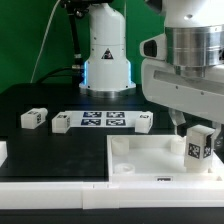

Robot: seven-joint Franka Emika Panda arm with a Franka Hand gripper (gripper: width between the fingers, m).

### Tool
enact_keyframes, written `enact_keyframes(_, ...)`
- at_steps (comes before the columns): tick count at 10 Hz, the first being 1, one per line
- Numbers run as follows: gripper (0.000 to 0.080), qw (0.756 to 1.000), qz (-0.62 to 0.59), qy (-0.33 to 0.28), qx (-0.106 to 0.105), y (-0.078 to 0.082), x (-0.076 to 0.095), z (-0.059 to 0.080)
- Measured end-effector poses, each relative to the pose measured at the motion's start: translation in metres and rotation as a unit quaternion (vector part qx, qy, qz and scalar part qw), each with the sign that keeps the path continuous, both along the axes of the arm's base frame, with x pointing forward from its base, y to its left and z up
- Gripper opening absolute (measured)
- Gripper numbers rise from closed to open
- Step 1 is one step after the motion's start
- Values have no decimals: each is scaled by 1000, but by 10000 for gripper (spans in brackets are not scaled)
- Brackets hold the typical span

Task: Assemble one leg

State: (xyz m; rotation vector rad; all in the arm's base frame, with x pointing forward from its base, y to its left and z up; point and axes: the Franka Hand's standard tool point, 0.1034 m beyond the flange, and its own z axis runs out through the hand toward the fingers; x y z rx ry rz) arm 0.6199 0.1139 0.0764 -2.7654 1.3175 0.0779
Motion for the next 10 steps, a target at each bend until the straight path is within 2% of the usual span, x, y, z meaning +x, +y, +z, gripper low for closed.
enact_keyframes(1, 598, 998, 59, -5, -1, 1, 0, 0)
enact_keyframes(2, 633, 993, 121, -11, 0, 4, -1, 0)
enact_keyframes(3, 633, 982, 190, -16, 2, 8, -2, 0)
enact_keyframes(4, 647, 964, 264, -22, 0, 12, -3, 0)
enact_keyframes(6, 649, 915, 402, -31, -7, 18, -3, 0)
enact_keyframes(8, 649, 844, 536, -38, -9, 14, -3, 0)
enact_keyframes(10, 649, 793, 608, -42, -7, 10, -3, -1)
